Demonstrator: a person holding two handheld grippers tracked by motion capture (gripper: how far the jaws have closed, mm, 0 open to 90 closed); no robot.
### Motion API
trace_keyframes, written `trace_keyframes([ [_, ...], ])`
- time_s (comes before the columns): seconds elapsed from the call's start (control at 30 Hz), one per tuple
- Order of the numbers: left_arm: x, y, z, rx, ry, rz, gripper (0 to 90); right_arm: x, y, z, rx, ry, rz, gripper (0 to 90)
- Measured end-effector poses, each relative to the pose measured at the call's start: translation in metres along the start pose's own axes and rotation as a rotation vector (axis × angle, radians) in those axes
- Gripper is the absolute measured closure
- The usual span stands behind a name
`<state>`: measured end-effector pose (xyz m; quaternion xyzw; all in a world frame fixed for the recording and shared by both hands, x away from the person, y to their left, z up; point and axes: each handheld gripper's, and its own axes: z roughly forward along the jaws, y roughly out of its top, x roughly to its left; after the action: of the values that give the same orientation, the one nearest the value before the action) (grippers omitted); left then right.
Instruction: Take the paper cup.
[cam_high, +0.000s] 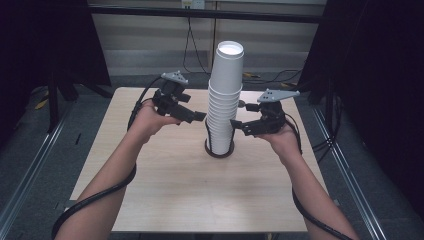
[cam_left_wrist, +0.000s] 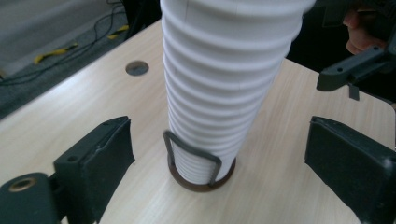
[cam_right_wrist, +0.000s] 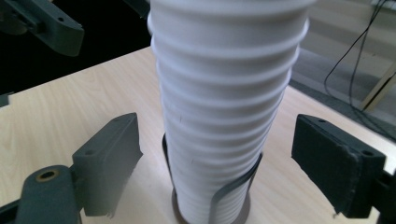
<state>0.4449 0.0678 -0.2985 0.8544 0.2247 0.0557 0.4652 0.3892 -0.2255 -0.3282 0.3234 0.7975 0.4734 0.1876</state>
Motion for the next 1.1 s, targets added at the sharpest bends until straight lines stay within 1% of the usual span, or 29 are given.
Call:
trace_keyframes([
  [0.03, 0.0, 0.0, 0.0, 0.0, 0.0, 0.0, 5.7, 0.0, 0.004, -0.001, -0.006, -0.002, 0.003, 15.1],
  [0.07, -0.001, 0.011, -0.002, -0.009, 0.015, 0.006, 5.6, -0.001, 0.008, -0.001, -0.008, -0.001, 0.004, 15.1],
  [0.1, -0.001, 0.011, -0.002, -0.009, 0.015, 0.006, 5.3, -0.001, 0.008, -0.001, -0.008, -0.001, 0.004, 15.1],
  [0.13, -0.002, 0.016, -0.003, -0.017, 0.018, 0.019, 5.3, -0.001, 0.015, -0.002, -0.009, -0.021, -0.007, 15.2],
  [0.17, -0.004, 0.026, -0.002, -0.027, 0.026, 0.026, 4.8, -0.002, 0.017, -0.001, -0.011, -0.026, 0.0, 15.2],
  [0.2, -0.004, 0.03, 0.0, -0.035, 0.021, 0.03, 3.7, -0.002, 0.02, -0.001, -0.017, -0.028, 0.005, 15.2],
  [0.23, -0.004, 0.03, 0.0, -0.035, 0.021, 0.03, 3.5, -0.003, 0.022, 0.0, -0.027, -0.027, 0.012, 15.2],
  [0.27, -0.003, 0.037, 0.004, -0.044, 0.008, 0.015, 2.3, -0.003, 0.024, 0.001, -0.03, -0.023, 0.022, 15.2],
  [0.3, -0.003, 0.041, 0.007, -0.049, 0.007, 0.006, 0.9, -0.003, 0.026, 0.003, -0.035, -0.02, 0.025, 15.2],
  [0.33, -0.002, 0.045, 0.009, -0.045, 0.014, 0.005, 0.7, -0.003, 0.028, 0.004, -0.04, -0.02, 0.026, 15.2],
  [0.37, -0.003, 0.048, 0.011, -0.053, 0.021, 0.004, 0.0, -0.002, 0.03, 0.005, -0.038, -0.02, 0.023, 15.2],
  [0.4, -0.003, 0.051, 0.013, -0.06, 0.026, 0.013, 0.0, -0.001, 0.032, 0.006, -0.037, -0.024, 0.011, 15.2],
  [0.47, -0.004, 0.056, 0.018, -0.071, 0.029, 0.005, 0.0, 0.0, 0.035, 0.008, -0.042, -0.018, 0.01, 15.2],
  [0.53, -0.006, 0.06, 0.024, -0.075, 0.02, 0.009, 0.0, 0.001, 0.037, 0.01, -0.054, -0.013, 0.014, 15.2],
  [0.57, -0.008, 0.061, 0.027, -0.069, 0.024, 0.007, 0.0, 0.002, 0.037, 0.011, -0.055, -0.012, 0.013, 14.3],
  [0.63, -0.009, 0.063, 0.03, -0.068, 0.024, 0.01, 0.0, 0.003, 0.039, 0.013, -0.048, -0.028, 0.008, 13.4],
  [0.67, -0.012, 0.064, 0.034, -0.073, 0.025, 0.027, 1.8, 0.004, 0.039, 0.014, -0.047, -0.034, 0.008, 13.5],
  [0.7, -0.012, 0.064, 0.034, -0.073, 0.025, 0.027, 4.3, 0.004, 0.039, 0.014, -0.047, -0.034, 0.008, 13.5],
  [0.73, -0.015, 0.066, 0.037, -0.07, 0.04, 0.028, 4.8, 0.004, 0.04, 0.014, -0.049, -0.038, 0.019, 13.1],
  [0.77, -0.016, 0.066, 0.038, -0.063, 0.041, 0.027, 4.8, 0.004, 0.04, 0.014, -0.051, -0.036, 0.024, 13.1],
  [0.87, -0.016, 0.066, 0.038, -0.068, 0.036, 0.025, 5.5, 0.004, 0.04, 0.014, -0.052, -0.041, 0.023, 13.2],
  [1.0, -0.015, 0.067, 0.036, -0.058, 0.026, 0.022, 6.5, 0.005, 0.039, 0.014, -0.063, -0.043, 0.034, 13.7],
  [1.1, -0.016, 0.067, 0.036, -0.059, 0.025, 0.024, 6.6, 0.005, 0.039, 0.013, -0.063, -0.048, 0.028, 13.7],
])
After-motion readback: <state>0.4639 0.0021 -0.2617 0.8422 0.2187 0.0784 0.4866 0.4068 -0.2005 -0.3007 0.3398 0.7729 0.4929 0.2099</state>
